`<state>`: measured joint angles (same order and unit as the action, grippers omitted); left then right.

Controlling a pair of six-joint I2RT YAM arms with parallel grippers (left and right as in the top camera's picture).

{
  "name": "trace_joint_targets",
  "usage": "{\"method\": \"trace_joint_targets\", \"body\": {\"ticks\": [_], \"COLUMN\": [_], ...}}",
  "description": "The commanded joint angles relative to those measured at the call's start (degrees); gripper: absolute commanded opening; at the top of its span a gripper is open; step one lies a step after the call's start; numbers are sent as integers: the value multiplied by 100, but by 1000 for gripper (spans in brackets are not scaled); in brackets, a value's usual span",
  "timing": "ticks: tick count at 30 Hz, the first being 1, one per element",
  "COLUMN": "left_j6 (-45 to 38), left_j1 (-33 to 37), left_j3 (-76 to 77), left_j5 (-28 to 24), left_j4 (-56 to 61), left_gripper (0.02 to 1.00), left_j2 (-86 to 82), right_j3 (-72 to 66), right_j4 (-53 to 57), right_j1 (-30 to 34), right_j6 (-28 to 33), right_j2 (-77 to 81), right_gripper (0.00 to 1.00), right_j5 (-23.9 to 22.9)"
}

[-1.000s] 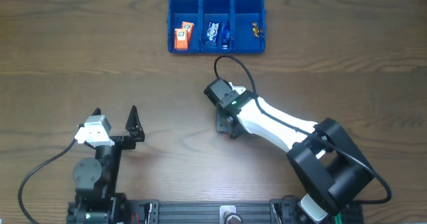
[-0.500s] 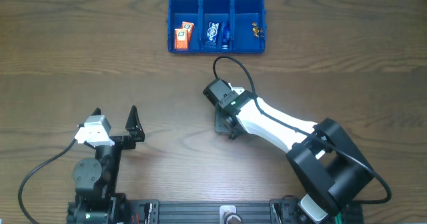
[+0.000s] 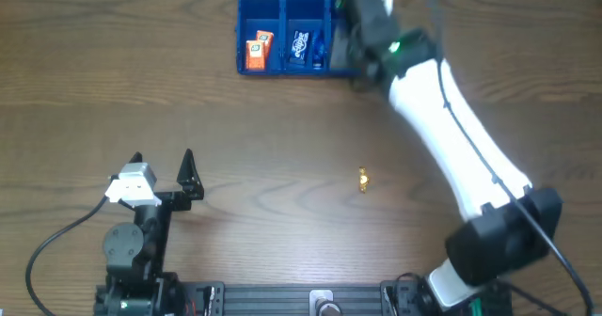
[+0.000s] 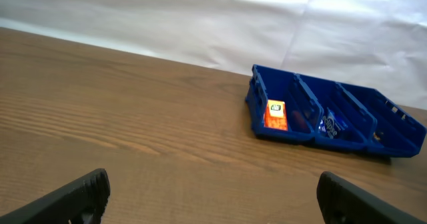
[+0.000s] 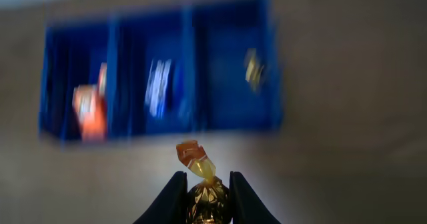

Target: Sort Candies Into Trays

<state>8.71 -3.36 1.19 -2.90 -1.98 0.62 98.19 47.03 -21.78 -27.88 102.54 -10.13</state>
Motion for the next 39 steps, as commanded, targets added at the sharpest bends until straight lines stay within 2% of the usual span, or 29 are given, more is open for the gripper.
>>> {"method": "trace_joint_targets", "body": {"ticks": [1, 6, 13, 21, 25, 29, 33, 36, 39], "left_j6": [-98, -98, -98, -98, -98, -98, -98, -98, -98], "left_j1": [39, 39, 39, 39, 39, 39, 39, 39, 39], "left_j3": [-92, -92, -92, -92, -92, -92, -92, -92, -92], "left_j5": [33, 33, 33, 33, 33, 33, 33, 33, 33], "left_j4": [-240, -240, -240, -240, -240, -240, -240, -240, -240], "left_gripper": [998, 998, 998, 996, 998, 998, 998, 998, 998], "left_j2": [-28, -28, -28, -28, -28, -28, -28, -28, -28], "right_j3": [811, 811, 811, 623, -326, -1853, -3305, -4138, -4693], "right_j4": [-437, -774, -920, 15, 339, 461, 363, 31, -407], "right_j1": [306, 317, 317, 260, -4, -315, -474, -509, -527], "right_j6": [809, 828, 850, 1115, 1134, 481, -109, -238, -240], "right_j2": [1274, 1832, 1991, 1276, 361, -584, -1016, -1003, -984], "right_gripper": [159, 169, 397, 470, 505, 509, 516, 516, 516], "right_j5": [-138, -142, -142, -142, -184, -155, 334, 627, 686]}}
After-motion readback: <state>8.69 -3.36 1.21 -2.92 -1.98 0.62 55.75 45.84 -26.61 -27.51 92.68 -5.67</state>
